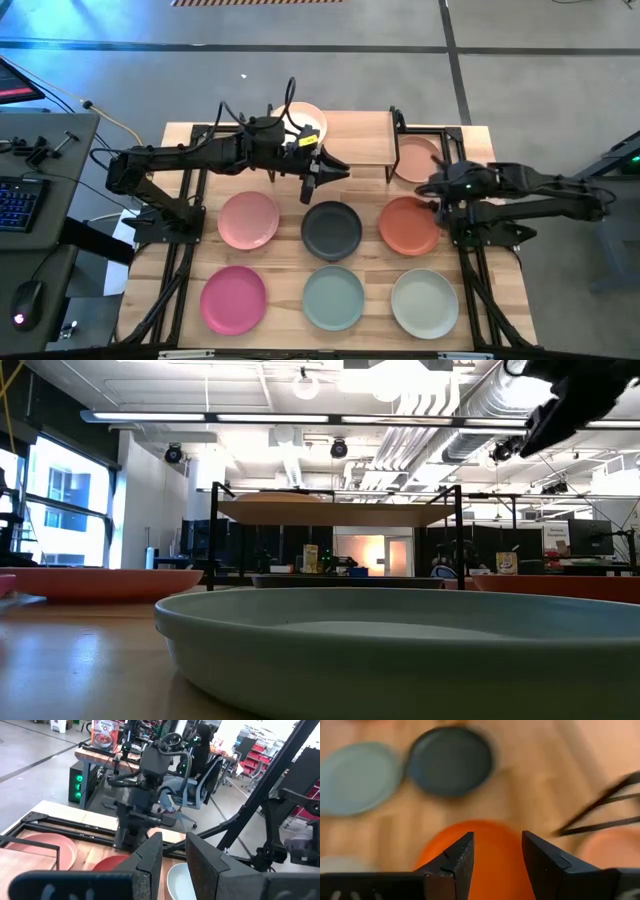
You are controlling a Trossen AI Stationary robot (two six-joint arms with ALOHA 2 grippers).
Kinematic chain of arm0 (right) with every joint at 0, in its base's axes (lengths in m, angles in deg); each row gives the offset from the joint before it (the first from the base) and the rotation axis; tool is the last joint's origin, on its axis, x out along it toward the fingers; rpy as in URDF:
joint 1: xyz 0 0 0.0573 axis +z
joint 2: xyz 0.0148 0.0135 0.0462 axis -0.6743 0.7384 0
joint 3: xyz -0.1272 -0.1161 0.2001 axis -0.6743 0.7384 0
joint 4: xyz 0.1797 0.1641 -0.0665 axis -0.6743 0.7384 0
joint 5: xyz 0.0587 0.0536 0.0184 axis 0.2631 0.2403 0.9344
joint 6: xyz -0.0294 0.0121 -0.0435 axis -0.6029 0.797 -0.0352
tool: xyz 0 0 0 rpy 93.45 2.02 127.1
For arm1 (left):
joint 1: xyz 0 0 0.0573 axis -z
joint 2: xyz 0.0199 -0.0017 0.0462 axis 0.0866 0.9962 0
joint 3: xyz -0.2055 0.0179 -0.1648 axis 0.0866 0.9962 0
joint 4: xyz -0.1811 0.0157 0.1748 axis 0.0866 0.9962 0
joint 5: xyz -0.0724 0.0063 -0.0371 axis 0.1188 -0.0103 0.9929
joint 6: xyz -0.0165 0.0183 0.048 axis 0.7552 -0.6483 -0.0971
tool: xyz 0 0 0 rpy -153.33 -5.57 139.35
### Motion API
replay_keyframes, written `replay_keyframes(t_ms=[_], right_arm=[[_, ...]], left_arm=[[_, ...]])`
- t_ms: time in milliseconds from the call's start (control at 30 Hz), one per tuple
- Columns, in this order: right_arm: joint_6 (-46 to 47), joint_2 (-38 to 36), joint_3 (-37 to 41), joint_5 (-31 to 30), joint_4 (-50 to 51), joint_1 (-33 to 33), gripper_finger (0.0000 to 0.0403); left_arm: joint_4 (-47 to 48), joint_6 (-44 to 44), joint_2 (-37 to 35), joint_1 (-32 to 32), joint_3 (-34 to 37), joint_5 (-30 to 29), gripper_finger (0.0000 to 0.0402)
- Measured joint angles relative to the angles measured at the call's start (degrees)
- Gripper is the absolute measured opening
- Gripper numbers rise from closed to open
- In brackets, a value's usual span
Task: Place and stack plates onto a shelf
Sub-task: Stack the orange plate on top of the light orange plate on the shelf
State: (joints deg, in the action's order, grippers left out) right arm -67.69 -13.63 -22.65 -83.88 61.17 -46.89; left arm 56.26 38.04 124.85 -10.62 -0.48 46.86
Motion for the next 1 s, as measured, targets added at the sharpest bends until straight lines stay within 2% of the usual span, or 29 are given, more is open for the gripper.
replay_keyframes(t_ms=[167, 300, 467, 600, 767, 1000], right_arm=[[6.84, 4.67, 0.00, 8.20, 3.45, 0.77, 0.0147], [9.26, 8.32, 0.00, 9.78, 5.19, 3.52, 0.0147], [12.01, 13.15, 0.00, 10.54, 4.90, 9.91, 0.0147], [16.60, 17.42, 0.00, 9.17, 2.85, 15.36, 0.0147], [22.23, 22.76, 0.00, 2.86, -1.54, 21.14, 0.0147], [28.42, 31.06, 0.00, -0.88, -7.31, 26.17, 0.0146]], left_arm=[[2.15, -0.04, 0.00, 0.00, 0.00, 0.00, 0.0074], [4.34, -0.56, 0.00, 0.00, 0.00, 0.00, 0.0074], [7.95, -0.56, 0.00, -0.01, 0.00, -0.12, 0.0074], [12.21, -0.59, 0.00, -0.67, 0.00, -0.31, 0.0074], [20.31, -2.64, 0.00, -1.94, 0.00, -0.44, 0.0074], [31.57, -4.07, 0.02, -3.40, 0.00, -0.44, 0.0074]])
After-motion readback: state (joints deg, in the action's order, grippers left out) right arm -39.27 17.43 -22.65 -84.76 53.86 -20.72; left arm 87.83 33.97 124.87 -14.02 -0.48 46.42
